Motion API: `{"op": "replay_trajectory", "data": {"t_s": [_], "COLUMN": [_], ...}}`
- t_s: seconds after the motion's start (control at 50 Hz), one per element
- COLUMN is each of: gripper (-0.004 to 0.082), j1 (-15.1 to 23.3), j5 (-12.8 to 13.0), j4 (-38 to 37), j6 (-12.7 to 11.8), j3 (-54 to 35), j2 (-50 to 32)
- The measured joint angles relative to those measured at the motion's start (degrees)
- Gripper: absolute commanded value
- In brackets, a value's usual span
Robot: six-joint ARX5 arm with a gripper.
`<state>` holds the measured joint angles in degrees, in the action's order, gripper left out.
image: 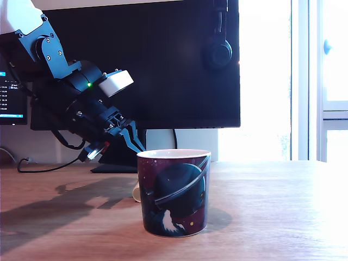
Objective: Pick up the coffee capsules from the table one by one and drop them inside the nearest coffee cup
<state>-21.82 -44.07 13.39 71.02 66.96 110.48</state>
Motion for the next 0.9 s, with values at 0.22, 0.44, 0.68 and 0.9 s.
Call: {"op": "replay_trajectory", "data": {"t_s": [0.22,0.44,0.68,0.9], "gripper": [-0.0024,-0.0024,-0.0024,-0.0023], "j1": [-0.4,-2.0,-3.3,-3.7], "j5": [0.5,1.0,1.1,1.1], "j4": [2.8,5.0,10.0,13.7], "j6": [2.2,2.7,4.0,4.2], "j3": [0.0,0.0,0.0,0.0], "j2": [0.0,0.0,0.0,0.0]}}
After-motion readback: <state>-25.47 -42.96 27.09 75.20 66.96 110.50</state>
